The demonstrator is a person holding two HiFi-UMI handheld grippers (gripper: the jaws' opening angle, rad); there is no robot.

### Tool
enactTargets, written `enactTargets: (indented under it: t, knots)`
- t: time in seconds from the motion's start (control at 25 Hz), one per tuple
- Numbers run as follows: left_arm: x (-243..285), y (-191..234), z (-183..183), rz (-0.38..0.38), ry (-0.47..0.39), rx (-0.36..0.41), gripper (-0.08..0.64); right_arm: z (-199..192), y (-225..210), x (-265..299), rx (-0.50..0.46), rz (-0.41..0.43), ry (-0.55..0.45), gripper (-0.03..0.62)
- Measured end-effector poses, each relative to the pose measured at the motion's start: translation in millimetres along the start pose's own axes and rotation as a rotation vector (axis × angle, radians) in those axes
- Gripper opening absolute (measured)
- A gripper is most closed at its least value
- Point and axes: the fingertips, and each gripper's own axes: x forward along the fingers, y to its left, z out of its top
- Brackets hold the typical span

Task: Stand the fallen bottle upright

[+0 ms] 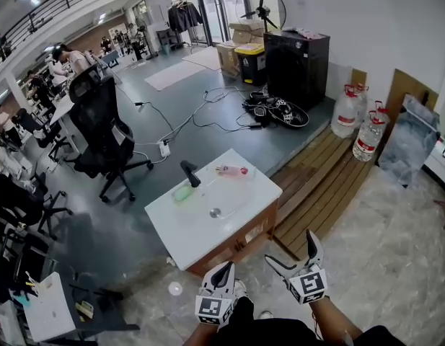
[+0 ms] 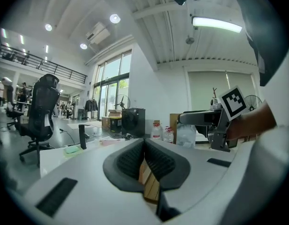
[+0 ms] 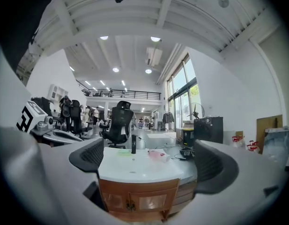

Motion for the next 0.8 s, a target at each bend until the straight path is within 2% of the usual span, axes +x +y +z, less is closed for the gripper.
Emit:
enactTargets:
  t: [0.28, 0.52, 0.8]
  knots:
    - [54.2, 90.5, 9.3, 0.048, -0.004, -0.017, 0.018, 10.6, -0.8, 111.8, -0.015, 0.039, -0.016, 0.6]
    - [82.6, 173.1, 32.2, 0.097, -0.029, -0.018, 0.018, 20.8, 21.1, 208.0, -0.06, 0.107, 0.002, 0.6]
    - [101.1, 246.5, 49.8, 0.118, -0.053, -0.03, 0.018, 33.5, 48.0, 287.3, -0.075, 0.156, 0.015, 0.6]
